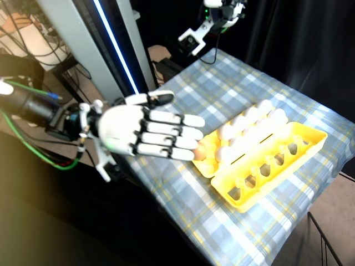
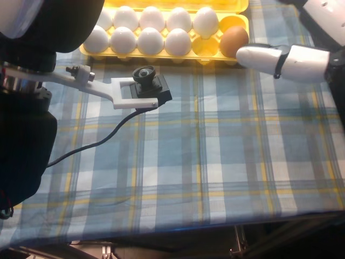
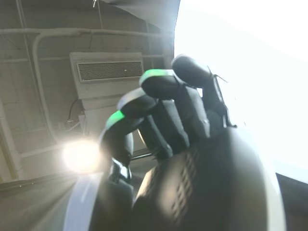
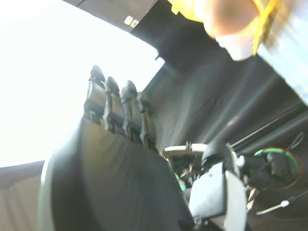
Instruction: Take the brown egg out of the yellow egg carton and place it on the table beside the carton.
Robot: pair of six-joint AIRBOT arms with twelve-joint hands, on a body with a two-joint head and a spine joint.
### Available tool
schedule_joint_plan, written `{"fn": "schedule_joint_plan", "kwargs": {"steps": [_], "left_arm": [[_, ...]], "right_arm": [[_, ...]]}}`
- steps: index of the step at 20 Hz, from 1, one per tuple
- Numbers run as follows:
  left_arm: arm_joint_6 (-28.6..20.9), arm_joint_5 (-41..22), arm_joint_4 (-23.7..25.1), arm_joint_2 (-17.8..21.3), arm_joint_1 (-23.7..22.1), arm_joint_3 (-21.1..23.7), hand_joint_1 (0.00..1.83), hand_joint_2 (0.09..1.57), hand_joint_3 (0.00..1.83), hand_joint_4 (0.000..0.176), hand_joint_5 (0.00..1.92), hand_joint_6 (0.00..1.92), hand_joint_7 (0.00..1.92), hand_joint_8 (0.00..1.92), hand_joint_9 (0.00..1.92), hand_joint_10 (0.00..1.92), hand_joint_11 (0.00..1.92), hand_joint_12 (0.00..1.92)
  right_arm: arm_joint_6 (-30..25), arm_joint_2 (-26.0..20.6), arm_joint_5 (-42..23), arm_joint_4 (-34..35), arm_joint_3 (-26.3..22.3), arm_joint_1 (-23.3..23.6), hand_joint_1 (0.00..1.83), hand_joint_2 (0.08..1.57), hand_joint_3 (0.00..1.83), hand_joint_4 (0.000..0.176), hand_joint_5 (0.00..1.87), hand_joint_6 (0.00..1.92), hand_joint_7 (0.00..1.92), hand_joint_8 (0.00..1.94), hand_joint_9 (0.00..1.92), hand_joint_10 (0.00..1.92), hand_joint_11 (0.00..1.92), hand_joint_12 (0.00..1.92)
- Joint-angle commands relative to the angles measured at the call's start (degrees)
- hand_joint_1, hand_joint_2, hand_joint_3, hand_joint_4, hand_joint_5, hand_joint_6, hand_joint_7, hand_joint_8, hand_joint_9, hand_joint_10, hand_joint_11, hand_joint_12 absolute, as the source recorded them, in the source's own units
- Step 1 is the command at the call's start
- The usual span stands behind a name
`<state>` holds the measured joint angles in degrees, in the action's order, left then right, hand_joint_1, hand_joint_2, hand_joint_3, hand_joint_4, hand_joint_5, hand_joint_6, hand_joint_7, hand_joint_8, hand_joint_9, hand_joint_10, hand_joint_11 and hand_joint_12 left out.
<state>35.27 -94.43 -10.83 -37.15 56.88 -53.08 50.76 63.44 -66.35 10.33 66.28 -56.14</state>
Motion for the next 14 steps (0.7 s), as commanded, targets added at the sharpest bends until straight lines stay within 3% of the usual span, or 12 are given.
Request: {"fn": "schedule_joint_plan", "kwargs": {"steps": [1,3,5,7,8,10,14], "left_arm": [[-0.6,-5.0,2.1,-0.4,-1.3,0.5,0.56,1.47,0.0,0.0,0.99,1.92,0.92,1.92,0.62,1.91,0.23,1.87],[-0.6,-5.0,2.1,-0.4,-1.3,0.5,0.55,1.45,0.0,0.0,0.98,1.92,0.88,1.92,0.58,1.82,0.19,1.82],[-0.6,-5.0,2.1,-0.4,-1.3,0.5,0.61,1.46,0.0,0.0,0.98,1.92,0.91,1.92,0.62,1.91,0.24,1.91],[-0.6,-5.0,2.1,-0.4,-1.3,0.5,0.54,1.48,0.01,0.0,0.95,1.92,0.88,1.92,0.61,1.92,0.25,1.92],[-0.6,-5.0,2.1,-0.4,-1.3,0.5,0.47,1.48,0.0,0.0,0.93,1.92,0.85,1.92,0.57,1.86,0.21,1.87],[-0.6,-5.0,2.1,-0.4,-1.3,0.5,0.6,1.44,0.0,0.0,0.88,1.92,0.83,1.92,0.56,1.88,0.18,1.88],[-0.6,-5.0,2.2,-0.3,-1.3,0.4,0.56,1.44,0.0,0.0,0.92,1.92,0.84,1.92,0.57,1.88,0.19,1.84]], "right_arm": [[-0.4,0.4,-4.6,-0.8,0.7,1.3,0.51,1.02,0.0,0.0,0.65,0.01,0.83,0.01,0.6,0.02,0.1,0.02],[-0.4,1.6,-1.5,-1.1,2.5,2.2,0.57,1.04,0.0,0.009,0.76,0.02,0.93,0.01,0.69,0.01,0.16,0.03],[-0.4,2.8,1.2,-1.4,4.2,3.1,0.64,1.04,0.0,0.003,0.81,0.02,0.94,0.0,0.69,0.0,0.2,0.04],[-0.4,3.7,3.0,-1.6,5.5,4.0,0.71,1.05,0.0,0.0,0.83,0.01,0.94,0.0,0.78,0.01,0.22,0.03],[-0.4,4.3,4.4,-1.6,6.5,4.7,0.75,1.05,0.0,0.0,0.84,0.01,0.95,0.0,0.82,0.02,0.25,0.04],[-0.4,5.2,6.2,-1.6,8.0,5.6,0.83,1.04,0.0,0.0,0.88,0.01,0.95,0.0,0.81,0.01,0.35,0.08],[-0.6,6.5,8.9,-1.5,10.7,6.6,0.91,1.02,0.0,0.0,0.91,0.01,0.96,0.0,0.84,0.01,0.43,0.13]]}}
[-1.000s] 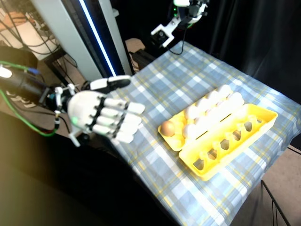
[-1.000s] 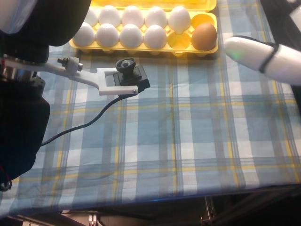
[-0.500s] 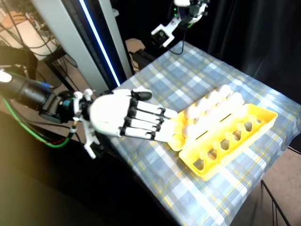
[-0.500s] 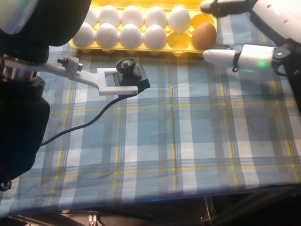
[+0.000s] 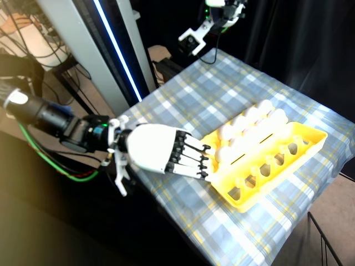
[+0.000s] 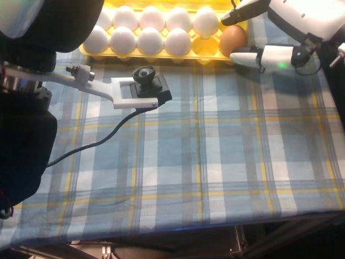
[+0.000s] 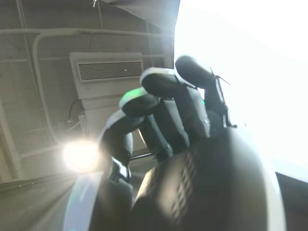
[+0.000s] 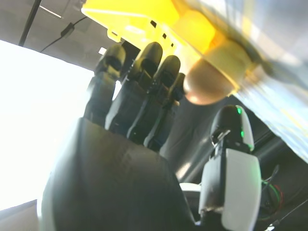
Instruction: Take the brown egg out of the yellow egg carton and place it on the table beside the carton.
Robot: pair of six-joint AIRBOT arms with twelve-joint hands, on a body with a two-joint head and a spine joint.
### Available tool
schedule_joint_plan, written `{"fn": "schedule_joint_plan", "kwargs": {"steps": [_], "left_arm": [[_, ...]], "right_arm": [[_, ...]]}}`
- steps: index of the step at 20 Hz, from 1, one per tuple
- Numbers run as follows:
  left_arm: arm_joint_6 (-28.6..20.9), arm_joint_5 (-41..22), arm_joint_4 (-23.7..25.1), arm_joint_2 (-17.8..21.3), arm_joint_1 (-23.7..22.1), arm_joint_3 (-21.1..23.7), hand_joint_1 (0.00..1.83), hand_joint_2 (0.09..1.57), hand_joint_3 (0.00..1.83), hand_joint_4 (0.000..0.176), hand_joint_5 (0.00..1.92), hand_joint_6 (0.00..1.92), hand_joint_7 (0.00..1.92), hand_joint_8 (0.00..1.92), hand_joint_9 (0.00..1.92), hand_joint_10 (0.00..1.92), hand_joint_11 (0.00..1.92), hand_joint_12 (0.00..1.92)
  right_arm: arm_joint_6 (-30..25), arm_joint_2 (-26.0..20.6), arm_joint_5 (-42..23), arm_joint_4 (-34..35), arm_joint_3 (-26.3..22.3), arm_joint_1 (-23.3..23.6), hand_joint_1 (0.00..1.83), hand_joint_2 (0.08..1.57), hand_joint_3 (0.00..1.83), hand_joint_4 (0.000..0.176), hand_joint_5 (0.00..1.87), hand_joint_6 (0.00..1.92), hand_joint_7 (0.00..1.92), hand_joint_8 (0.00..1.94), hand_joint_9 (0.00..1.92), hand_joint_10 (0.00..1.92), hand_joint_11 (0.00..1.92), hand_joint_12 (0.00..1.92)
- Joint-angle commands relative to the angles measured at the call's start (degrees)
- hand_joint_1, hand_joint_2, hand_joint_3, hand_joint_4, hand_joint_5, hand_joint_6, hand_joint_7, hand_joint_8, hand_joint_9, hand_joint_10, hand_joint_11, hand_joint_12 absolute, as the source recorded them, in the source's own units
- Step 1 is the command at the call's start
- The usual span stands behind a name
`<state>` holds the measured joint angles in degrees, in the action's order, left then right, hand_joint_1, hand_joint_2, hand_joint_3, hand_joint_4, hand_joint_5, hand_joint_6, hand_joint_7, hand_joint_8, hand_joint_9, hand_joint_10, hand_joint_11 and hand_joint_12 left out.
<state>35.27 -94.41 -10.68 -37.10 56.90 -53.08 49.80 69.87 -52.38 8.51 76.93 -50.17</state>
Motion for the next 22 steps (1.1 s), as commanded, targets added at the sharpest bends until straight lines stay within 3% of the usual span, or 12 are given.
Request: {"fn": "schedule_joint_plan", "kwargs": {"steps": [1,4,9,11,13,15,16,17,18,19,21,22], "left_arm": [[-0.6,-5.0,2.0,-0.4,-1.3,0.4,0.57,1.44,0.0,0.0,0.95,1.92,0.88,1.92,0.6,1.88,0.25,1.85],[-0.6,-5.0,2.0,-0.4,-1.3,0.4,0.61,1.46,0.0,0.0,0.98,1.92,0.93,1.92,0.65,1.92,0.29,1.88],[-0.6,-5.0,2.0,-0.4,-1.3,0.4,0.6,1.46,0.0,0.0,0.97,1.92,0.91,1.92,0.65,1.92,0.27,1.9],[-0.6,-5.0,2.0,-0.3,-1.3,0.4,0.62,1.46,0.0,0.0,0.95,1.92,0.9,1.92,0.65,1.92,0.3,1.89],[-0.6,-5.0,2.1,-0.3,-1.3,0.4,0.6,1.48,0.0,0.0,0.91,1.92,0.89,1.92,0.66,1.92,0.33,1.85],[-0.6,-5.0,2.1,-0.3,-1.2,0.4,0.61,1.47,0.0,0.0,0.91,1.92,0.86,1.92,0.64,1.88,0.32,1.82],[-0.6,-5.0,2.1,-0.3,-1.2,0.4,0.59,1.48,0.0,0.0,0.92,1.92,0.86,1.92,0.64,1.85,0.31,1.81],[-0.6,-5.0,2.1,-0.3,-1.2,0.4,0.56,1.48,0.0,0.0,0.92,1.92,0.86,1.92,0.62,1.83,0.28,1.81],[-0.6,-5.0,2.1,-0.3,-1.2,0.4,0.53,1.48,0.0,0.0,0.91,1.92,0.85,1.92,0.61,1.84,0.27,1.82],[-0.6,-5.0,2.1,-0.3,-1.2,0.5,0.53,1.49,0.0,0.0,0.93,1.92,0.86,1.92,0.62,1.88,0.28,1.83],[-0.6,-5.0,2.1,-0.3,-1.2,0.5,0.55,1.48,0.0,0.0,0.95,1.92,0.89,1.92,0.63,1.88,0.29,1.82],[-0.6,-5.0,2.1,-0.3,-1.2,0.5,0.58,1.48,0.0,0.0,0.97,1.92,0.93,1.92,0.66,1.87,0.31,1.83]], "right_arm": [[0.1,0.4,-4.3,0.4,0.8,0.9,0.94,1.02,0.0,0.0,0.91,0.01,0.97,0.0,0.84,0.01,0.45,0.14],[-1.3,1.6,-2.8,0.4,2.8,1.3,0.96,1.0,0.0,0.0,0.92,0.0,0.97,0.0,0.88,0.0,0.45,0.47],[-4.5,3.2,-1.2,0.4,5.6,1.6,0.94,0.99,0.0,0.0,0.91,0.0,0.97,0.0,0.92,0.0,0.48,0.66],[-4.6,3.1,-1.2,-0.1,5.4,1.6,0.96,1.0,0.0,0.0,0.92,0.0,0.98,0.0,0.92,0.0,0.42,0.7],[-4.7,3.1,-1.5,-1.2,4.7,1.9,0.98,1.02,0.0,0.0,0.94,0.0,0.97,0.0,0.82,0.0,0.18,0.62],[-4.7,2.5,-2.6,-1.6,3.8,2.2,0.98,1.03,0.01,0.0,0.95,0.01,0.98,0.01,0.84,0.01,0.19,0.63],[-4.7,2.2,-3.0,-1.7,3.5,2.3,1.05,1.06,0.01,0.08,1.05,0.65,1.0,0.01,0.87,0.01,0.22,0.69],[-4.7,1.8,-3.6,-1.8,3.1,2.4,1.05,1.09,0.01,0.113,1.02,0.87,1.01,0.01,0.88,0.01,0.23,0.71],[-4.6,1.4,-4.3,-1.9,2.7,2.5,1.04,1.1,0.0,0.127,1.0,0.94,0.98,0.0,0.87,0.0,0.25,0.76],[-4.6,1.0,-4.8,-2.1,2.3,2.6,1.05,1.1,0.0,0.104,1.0,0.95,0.99,0.0,0.89,0.01,0.28,0.76],[-4.6,0.3,-5.6,-2.5,1.5,2.8,1.06,1.1,0.0,0.087,1.0,0.95,1.04,0.0,0.97,0.01,0.43,0.77],[-4.6,-0.3,-6.2,-2.7,0.8,2.9,1.08,1.1,0.0,0.042,1.01,0.93,1.05,0.0,1.04,0.01,0.57,0.82]]}}
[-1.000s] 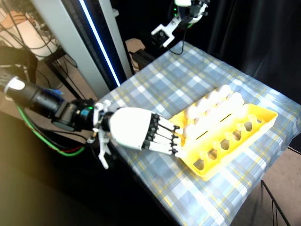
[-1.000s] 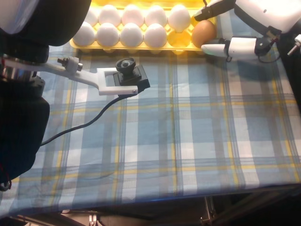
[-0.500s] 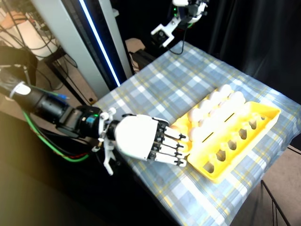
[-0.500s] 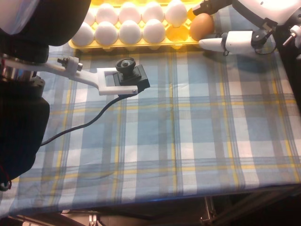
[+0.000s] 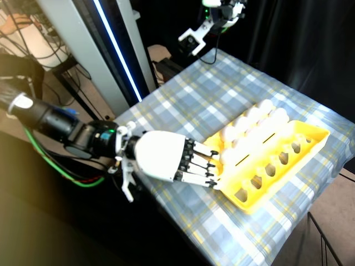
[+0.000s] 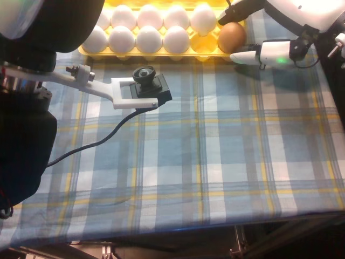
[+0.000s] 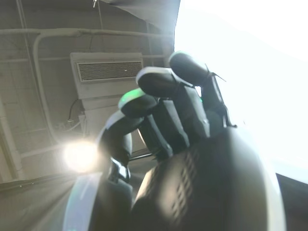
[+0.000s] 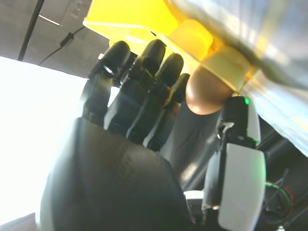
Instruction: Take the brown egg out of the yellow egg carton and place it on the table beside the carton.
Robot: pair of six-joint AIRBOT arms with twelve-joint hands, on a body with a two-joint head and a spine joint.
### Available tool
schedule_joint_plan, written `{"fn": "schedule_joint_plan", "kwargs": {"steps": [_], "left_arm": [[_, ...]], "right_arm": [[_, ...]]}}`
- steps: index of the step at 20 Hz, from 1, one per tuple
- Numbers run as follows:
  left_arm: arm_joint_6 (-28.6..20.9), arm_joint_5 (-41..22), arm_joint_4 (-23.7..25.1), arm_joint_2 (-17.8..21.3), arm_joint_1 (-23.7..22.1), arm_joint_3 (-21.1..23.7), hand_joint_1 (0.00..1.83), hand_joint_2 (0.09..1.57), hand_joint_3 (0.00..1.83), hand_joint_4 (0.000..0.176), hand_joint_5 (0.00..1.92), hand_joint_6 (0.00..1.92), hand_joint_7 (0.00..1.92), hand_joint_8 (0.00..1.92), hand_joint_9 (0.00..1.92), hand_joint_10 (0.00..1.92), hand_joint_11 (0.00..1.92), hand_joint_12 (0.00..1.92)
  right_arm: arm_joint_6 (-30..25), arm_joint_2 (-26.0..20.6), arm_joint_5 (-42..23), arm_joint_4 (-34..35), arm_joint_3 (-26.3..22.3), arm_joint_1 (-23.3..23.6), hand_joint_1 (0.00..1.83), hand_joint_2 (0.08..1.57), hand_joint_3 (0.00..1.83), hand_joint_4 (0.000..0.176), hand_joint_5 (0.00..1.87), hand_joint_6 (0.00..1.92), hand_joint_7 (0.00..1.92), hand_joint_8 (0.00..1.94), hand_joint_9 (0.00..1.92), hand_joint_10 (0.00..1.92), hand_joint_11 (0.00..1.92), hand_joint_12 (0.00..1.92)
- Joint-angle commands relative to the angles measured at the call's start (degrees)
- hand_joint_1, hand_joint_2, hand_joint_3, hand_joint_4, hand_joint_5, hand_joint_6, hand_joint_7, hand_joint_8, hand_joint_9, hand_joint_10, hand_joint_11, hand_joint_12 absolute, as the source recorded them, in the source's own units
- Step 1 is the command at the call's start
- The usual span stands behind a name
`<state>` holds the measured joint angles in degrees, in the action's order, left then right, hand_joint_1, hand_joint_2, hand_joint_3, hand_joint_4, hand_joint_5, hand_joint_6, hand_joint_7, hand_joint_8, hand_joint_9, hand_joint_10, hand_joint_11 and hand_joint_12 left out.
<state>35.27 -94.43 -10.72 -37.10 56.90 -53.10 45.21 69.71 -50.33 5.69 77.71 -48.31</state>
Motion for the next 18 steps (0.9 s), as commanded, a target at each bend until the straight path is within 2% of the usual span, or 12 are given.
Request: {"fn": "schedule_joint_plan", "kwargs": {"steps": [1,3,7,9,10,11,12,13,14,15,17,18], "left_arm": [[-0.6,-5.0,2.1,-0.3,-1.2,0.5,0.58,1.48,0.0,0.0,0.97,1.92,0.93,1.92,0.66,1.87,0.31,1.83],[-0.6,-5.0,2.1,-0.3,-1.2,0.5,0.59,1.47,0.0,0.0,0.98,1.92,0.93,1.92,0.64,1.92,0.27,1.89],[-0.6,-5.0,2.1,-0.3,-1.2,0.5,0.52,1.49,0.0,0.0,0.99,1.92,0.9,1.92,0.59,1.89,0.22,1.83],[-0.6,-5.0,2.1,-0.3,-1.2,0.5,0.56,1.47,0.0,0.0,0.98,1.92,0.89,1.92,0.59,1.9,0.23,1.82],[-0.7,-5.0,2.1,-0.3,-1.2,0.5,0.55,1.49,0.0,0.0,0.97,1.92,0.88,1.92,0.6,1.9,0.25,1.8],[-0.7,-5.0,2.1,-0.3,-1.2,0.5,0.55,1.49,0.0,0.0,0.98,1.92,0.89,1.92,0.62,1.89,0.27,1.77],[-0.7,-5.0,2.1,-0.3,-1.2,0.5,0.58,1.5,0.0,0.0,0.98,1.92,0.89,1.92,0.63,1.91,0.26,1.81],[-0.7,-5.0,2.1,-0.3,-1.2,0.5,0.59,1.5,0.0,0.0,0.99,1.92,0.9,1.92,0.62,1.92,0.25,1.82],[-0.7,-5.0,2.1,-0.3,-1.2,0.5,0.56,1.5,0.0,0.0,1.02,1.92,0.88,1.92,0.6,1.89,0.23,1.8],[-0.7,-5.0,2.1,-0.3,-1.2,0.5,0.55,1.49,0.0,0.0,1.04,1.92,0.87,1.92,0.6,1.85,0.24,1.79],[-0.7,-5.0,2.1,-0.3,-1.2,0.5,0.55,1.48,0.0,0.0,1.0,1.92,0.87,1.92,0.58,1.88,0.2,1.83],[-0.7,-5.0,2.1,-0.3,-1.2,0.5,0.53,1.49,0.0,0.0,0.98,1.92,0.84,1.92,0.57,1.86,0.19,1.83]], "right_arm": [[0.0,-0.7,-8.8,-0.1,-0.5,1.1,1.08,1.1,0.0,0.042,1.01,0.93,1.05,0.0,1.04,0.01,0.57,0.82],[0.2,-2.2,-10.5,-0.5,-2.0,1.1,1.08,1.09,0.0,0.045,1.02,0.91,1.07,0.0,1.0,0.0,0.42,0.77],[1.7,-5.1,-13.8,-1.3,-5.6,1.1,1.08,1.09,0.0,0.052,1.02,0.91,1.03,0.0,1.0,0.0,0.53,0.75],[1.9,-6.1,-15.4,-2.3,-7.5,1.1,1.09,1.09,0.0,0.014,1.02,0.91,1.07,0.0,1.05,0.0,0.72,0.57],[1.9,-6.3,-16.4,-3.0,-8.5,1.1,1.09,1.09,0.0,0.018,1.02,0.91,1.08,0.0,1.06,0.0,0.78,0.5],[1.9,-6.7,-17.1,-3.5,-9.4,1.1,1.04,1.04,0.0,0.0,0.89,0.34,1.06,0.0,1.05,0.0,0.82,0.45],[1.9,-7.0,-17.7,-4.3,-10.3,1.1,1.0,1.03,0.0,0.0,0.91,0.11,1.03,0.0,0.94,0.0,0.64,0.38],[2.2,-7.1,-18.0,-5.1,-11.1,1.1,0.97,1.03,0.0,0.0,0.94,0.03,1.02,0.0,0.85,0.0,0.39,0.24],[3.3,-7.1,-18.1,-5.7,-12.0,1.0,0.93,1.04,0.0,0.0,0.94,0.01,1.04,0.0,0.81,0.0,0.27,0.12],[4.9,-7.2,-18.1,-6.0,-13.1,0.8,0.87,1.05,0.0,0.0,0.94,0.0,1.05,0.0,0.81,0.0,0.24,0.08],[6.7,-7.3,-18.2,-6.4,-14.4,0.0,0.93,1.05,0.0,0.0,0.95,0.0,1.11,0.01,0.92,0.02,0.29,0.06],[6.7,-7.2,-18.2,-6.5,-14.4,-0.5,1.02,1.07,0.0,0.124,1.03,0.68,1.13,0.01,0.97,0.02,0.32,0.03]]}}
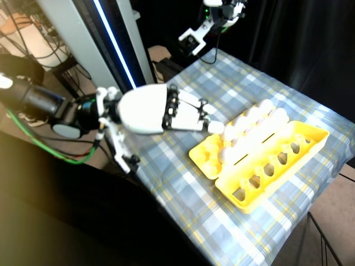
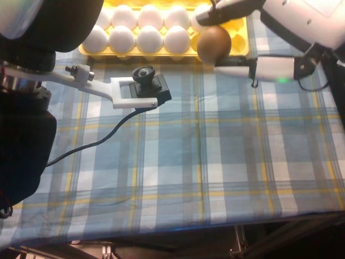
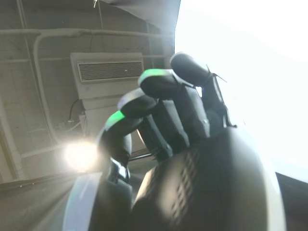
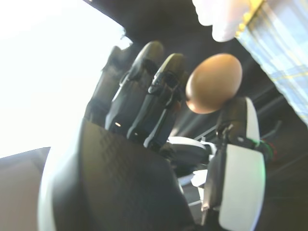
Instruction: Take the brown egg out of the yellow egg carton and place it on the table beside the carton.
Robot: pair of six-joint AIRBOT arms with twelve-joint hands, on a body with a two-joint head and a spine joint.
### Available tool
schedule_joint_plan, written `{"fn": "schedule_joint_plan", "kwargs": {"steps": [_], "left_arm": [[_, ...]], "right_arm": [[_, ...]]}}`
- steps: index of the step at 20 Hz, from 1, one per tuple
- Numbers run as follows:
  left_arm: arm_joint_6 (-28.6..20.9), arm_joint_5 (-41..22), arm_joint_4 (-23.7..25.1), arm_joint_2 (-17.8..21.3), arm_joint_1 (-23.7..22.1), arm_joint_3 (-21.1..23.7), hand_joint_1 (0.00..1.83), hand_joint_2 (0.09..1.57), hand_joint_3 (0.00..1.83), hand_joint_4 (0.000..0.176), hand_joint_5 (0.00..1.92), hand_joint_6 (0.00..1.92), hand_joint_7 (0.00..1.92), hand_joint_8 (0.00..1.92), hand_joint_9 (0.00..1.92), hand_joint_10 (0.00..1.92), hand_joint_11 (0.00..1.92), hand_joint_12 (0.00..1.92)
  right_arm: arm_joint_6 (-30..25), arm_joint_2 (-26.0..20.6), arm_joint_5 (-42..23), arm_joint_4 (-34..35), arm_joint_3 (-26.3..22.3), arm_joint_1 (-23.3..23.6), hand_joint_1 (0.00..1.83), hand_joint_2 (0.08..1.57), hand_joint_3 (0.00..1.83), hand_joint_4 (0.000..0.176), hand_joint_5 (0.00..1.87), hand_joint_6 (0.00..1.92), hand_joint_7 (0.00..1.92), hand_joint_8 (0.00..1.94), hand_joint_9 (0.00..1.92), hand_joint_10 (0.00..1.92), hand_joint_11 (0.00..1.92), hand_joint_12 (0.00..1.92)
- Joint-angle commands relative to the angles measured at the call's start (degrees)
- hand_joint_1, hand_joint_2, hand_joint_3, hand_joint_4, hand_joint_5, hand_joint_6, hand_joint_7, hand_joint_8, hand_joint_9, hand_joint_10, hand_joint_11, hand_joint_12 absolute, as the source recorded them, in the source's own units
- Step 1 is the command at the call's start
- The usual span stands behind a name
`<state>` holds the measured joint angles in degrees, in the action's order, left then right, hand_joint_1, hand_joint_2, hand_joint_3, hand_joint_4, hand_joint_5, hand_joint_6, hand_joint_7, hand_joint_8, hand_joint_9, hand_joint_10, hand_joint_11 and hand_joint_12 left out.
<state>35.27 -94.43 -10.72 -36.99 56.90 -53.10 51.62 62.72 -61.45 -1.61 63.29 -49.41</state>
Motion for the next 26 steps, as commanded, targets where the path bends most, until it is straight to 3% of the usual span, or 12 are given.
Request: {"fn": "schedule_joint_plan", "kwargs": {"steps": [1,2,4,5,6,7,8,10,11,19,21,26], "left_arm": [[-0.7,-5.0,2.1,-0.4,-1.2,0.5,0.52,1.49,0.0,0.0,0.98,1.92,0.84,1.92,0.57,1.86,0.19,1.83],[-0.7,-5.0,2.1,-0.4,-1.2,0.5,0.51,1.49,0.0,0.0,0.99,1.92,0.87,1.92,0.58,1.88,0.22,1.84],[-0.7,-5.0,2.1,-0.4,-1.2,0.5,0.58,1.46,0.0,0.0,1.0,1.92,0.88,1.92,0.59,1.92,0.22,1.89],[-0.7,-5.0,2.1,-0.4,-1.2,0.5,0.49,1.5,0.01,0.0,0.95,1.92,0.81,1.92,0.53,1.86,0.2,1.83],[-0.7,-5.0,2.1,-0.4,-1.2,0.5,0.49,1.49,0.0,0.0,0.95,1.92,0.81,1.92,0.54,1.84,0.22,1.81],[-0.7,-5.0,2.1,-0.4,-1.2,0.5,0.49,1.49,0.0,0.0,0.95,1.92,0.81,1.92,0.54,1.84,0.22,1.81],[-0.7,-5.0,2.1,-0.4,-1.2,0.5,0.51,1.48,0.0,0.0,0.98,1.92,0.85,1.92,0.55,1.89,0.23,1.83],[-0.7,-5.0,2.1,-0.4,-1.2,0.5,0.5,1.49,0.0,0.0,1.0,1.92,0.91,1.92,0.6,1.92,0.23,1.83],[-0.7,-5.0,2.1,-0.4,-1.2,0.5,0.59,1.47,0.0,0.0,1.0,1.92,0.91,1.92,0.62,1.92,0.22,1.86],[-0.7,-5.0,2.1,-0.4,-1.2,0.5,0.58,1.5,0.0,0.0,0.98,1.92,0.87,1.92,0.62,1.9,0.3,1.82],[-0.7,-5.0,2.1,-0.4,-1.2,0.5,0.54,1.5,0.0,0.0,0.98,1.92,0.86,1.92,0.61,1.82,0.3,1.76],[-0.8,-5.0,2.1,-0.4,-1.2,0.5,0.51,1.52,0.0,0.0,0.96,1.92,0.82,1.92,0.59,1.81,0.29,1.76]], "right_arm": [[0.3,0.4,-6.8,0.8,0.2,0.0,1.01,1.1,0.01,0.166,0.98,0.92,1.14,0.01,0.98,0.01,0.33,0.03],[0.3,1.0,-6.3,1.0,0.4,-0.5,0.96,1.05,0.0,0.0,0.88,0.37,1.14,0.0,0.94,0.0,0.34,0.02],[0.3,2.2,-4.8,1.1,1.2,-0.8,0.92,1.06,0.0,0.0,0.9,0.04,1.1,0.0,0.83,0.0,0.29,0.0],[0.3,3.0,-3.5,1.1,1.8,-0.8,1.03,1.09,0.0,0.07,1.0,0.72,1.1,0.01,0.85,0.02,0.29,0.01],[0.3,3.5,-2.5,1.1,2.2,-0.8,1.04,1.11,0.01,0.081,0.97,0.94,1.1,0.01,0.86,0.01,0.28,0.01],[0.3,3.8,-2.1,1.1,2.5,-0.8,1.04,1.11,0.01,0.081,0.97,0.94,1.1,0.01,0.86,0.01,0.28,0.01],[0.3,4.1,-1.7,1.1,2.7,-0.8,1.06,1.12,0.0,0.059,0.97,0.99,1.1,0.0,0.88,0.01,0.28,0.01],[0.3,4.6,-0.7,1.1,3.1,-0.9,1.04,1.12,0.0,0.08,0.95,1.02,1.09,0.0,0.87,0.0,0.27,0.0],[0.3,4.8,-0.5,1.1,3.2,-0.9,0.98,1.07,0.0,0.0,0.85,0.13,1.04,0.01,0.82,0.01,0.25,0.0],[0.4,4.7,-0.6,2.2,3.2,-1.0,0.68,0.85,0.0,0.0,0.22,0.0,0.3,0.0,0.19,0.0,0.14,0.0],[0.4,4.3,-1.8,2.9,2.9,-1.3,0.57,0.81,0.0,0.022,0.03,0.0,0.09,0.0,0.01,0.0,0.02,0.0],[0.4,0.2,-12.6,8.7,-0.1,-5.0,0.09,0.81,0.0,0.014,0.0,0.0,0.0,0.0,0.0,0.0,0.0,0.0]]}}
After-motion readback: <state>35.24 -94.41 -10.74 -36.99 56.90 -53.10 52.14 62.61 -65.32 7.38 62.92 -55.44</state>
